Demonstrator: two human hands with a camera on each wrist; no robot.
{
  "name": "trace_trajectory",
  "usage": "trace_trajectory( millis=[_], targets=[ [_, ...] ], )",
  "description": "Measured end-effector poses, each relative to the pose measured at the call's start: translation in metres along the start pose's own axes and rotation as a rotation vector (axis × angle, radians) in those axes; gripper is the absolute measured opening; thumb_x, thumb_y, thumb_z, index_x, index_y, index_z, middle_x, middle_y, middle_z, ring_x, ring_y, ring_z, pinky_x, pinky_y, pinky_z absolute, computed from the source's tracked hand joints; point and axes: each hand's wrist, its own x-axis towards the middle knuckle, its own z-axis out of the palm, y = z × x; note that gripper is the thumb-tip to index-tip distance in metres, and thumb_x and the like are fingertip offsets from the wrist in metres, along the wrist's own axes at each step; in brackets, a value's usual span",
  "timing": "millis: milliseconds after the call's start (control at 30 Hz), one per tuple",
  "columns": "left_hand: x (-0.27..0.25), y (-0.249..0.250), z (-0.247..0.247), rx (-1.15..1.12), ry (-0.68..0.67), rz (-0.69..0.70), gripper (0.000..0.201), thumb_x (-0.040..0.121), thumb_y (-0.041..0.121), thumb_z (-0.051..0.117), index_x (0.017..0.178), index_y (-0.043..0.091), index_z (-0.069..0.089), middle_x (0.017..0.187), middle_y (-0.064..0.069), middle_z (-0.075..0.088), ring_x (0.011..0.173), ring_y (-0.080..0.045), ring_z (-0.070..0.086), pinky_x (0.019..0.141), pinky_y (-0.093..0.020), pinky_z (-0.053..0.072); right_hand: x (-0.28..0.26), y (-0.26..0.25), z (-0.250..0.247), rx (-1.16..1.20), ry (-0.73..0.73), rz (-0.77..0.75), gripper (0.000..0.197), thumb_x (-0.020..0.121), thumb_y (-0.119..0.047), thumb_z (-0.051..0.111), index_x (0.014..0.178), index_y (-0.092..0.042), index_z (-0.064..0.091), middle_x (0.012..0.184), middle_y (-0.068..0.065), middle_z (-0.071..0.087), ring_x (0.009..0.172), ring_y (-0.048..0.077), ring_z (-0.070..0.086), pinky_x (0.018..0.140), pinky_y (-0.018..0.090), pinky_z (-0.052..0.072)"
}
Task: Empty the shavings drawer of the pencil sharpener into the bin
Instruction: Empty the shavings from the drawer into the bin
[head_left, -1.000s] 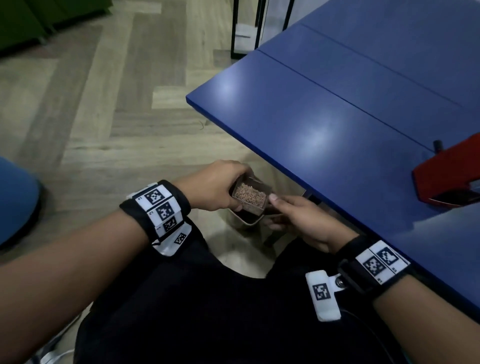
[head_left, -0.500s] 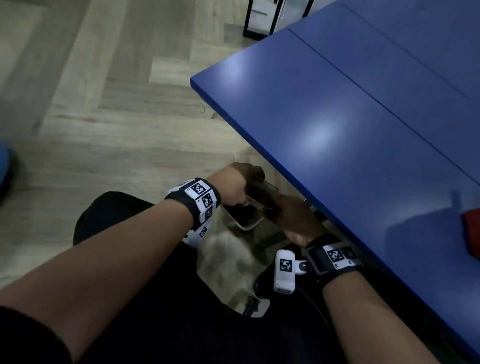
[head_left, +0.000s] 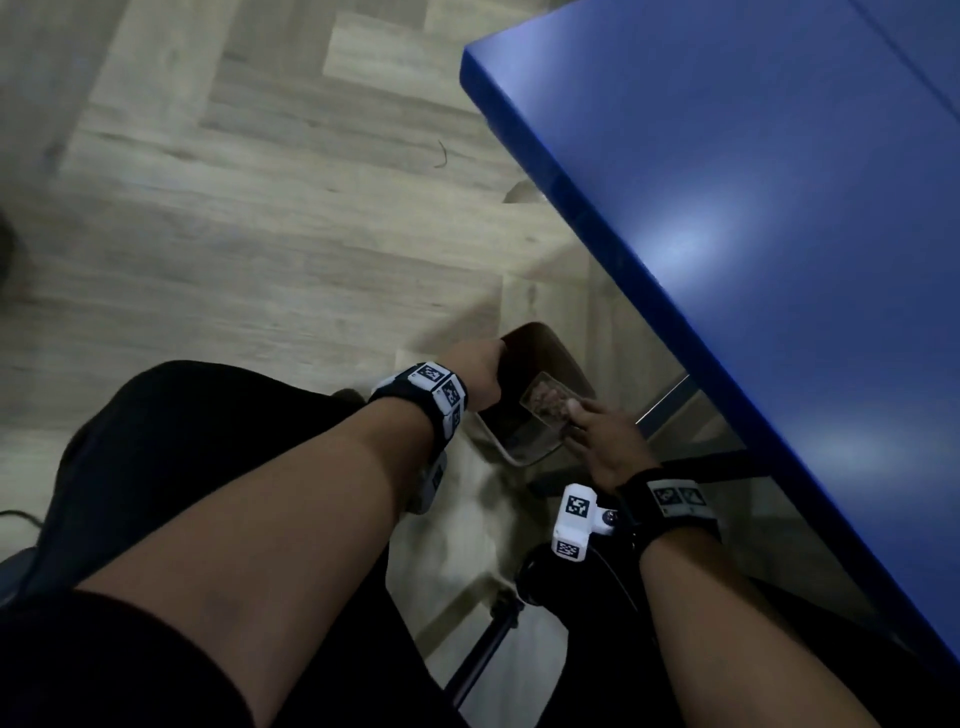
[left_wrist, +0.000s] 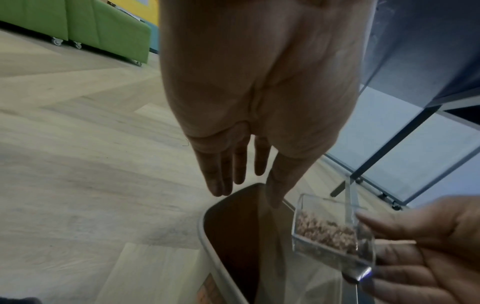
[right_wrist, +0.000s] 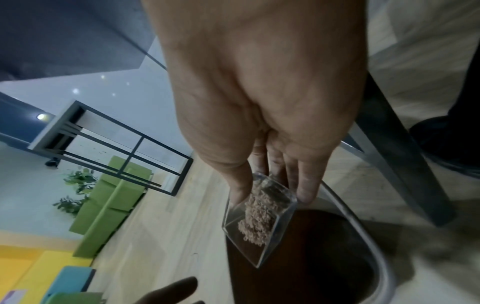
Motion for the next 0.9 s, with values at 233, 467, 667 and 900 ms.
trace_trajectory(
  millis=[233, 467, 667, 900],
  targets=[
    [0.024, -0.012, 0.020, 0.008, 0.012, -0.027, 0.038, 0.090, 0.010, 0.068, 0.128, 0.006, 0.071, 0.126, -0.020, 0.074, 0.118, -0.040, 0.071, 0.097, -0.046, 0.059, 0.088, 0.064, -0.016, -0.124, 0.148, -0.025, 0.073, 0.061, -0.051, 0.090, 0.120, -0.013, 0.071, 0.120, 0.016, 0.078, 0.111, 0.032, 0.076, 0.108, 0.055, 0.058],
    [0.028, -0.029, 0.030, 0.024, -0.020, -0.076, 0.034, 0.091, 0.008, 0.064, 0.123, 0.002, 0.072, 0.119, -0.022, 0.075, 0.112, -0.042, 0.072, 0.093, -0.047, 0.062, 0.065, 0.042, 0.013, -0.160, 0.278, -0.147, 0.042, 0.084, -0.013, 0.091, 0.117, -0.011, 0.067, 0.113, 0.013, 0.076, 0.110, 0.034, 0.075, 0.103, 0.046, 0.060],
    [0.029, -0.030, 0.033, 0.051, -0.021, -0.083, 0.035, 0.092, 0.008, 0.062, 0.125, 0.001, 0.072, 0.121, -0.022, 0.074, 0.113, -0.041, 0.071, 0.095, -0.046, 0.061, 0.070, 0.044, 0.014, -0.209, 0.320, -0.190, 0.049, 0.083, -0.008, 0.092, 0.126, -0.007, 0.066, 0.113, 0.014, 0.078, 0.106, 0.031, 0.076, 0.101, 0.044, 0.062],
    [0.029, -0.029, 0.039, 0.049, -0.025, -0.072, 0.034, 0.093, 0.006, 0.061, 0.124, 0.002, 0.072, 0.121, -0.021, 0.074, 0.113, -0.040, 0.071, 0.097, -0.048, 0.061, 0.072, 0.046, 0.014, -0.240, 0.347, -0.224, 0.048, 0.081, -0.005, 0.093, 0.119, -0.012, 0.065, 0.113, 0.015, 0.078, 0.105, 0.031, 0.076, 0.098, 0.043, 0.063]
  ],
)
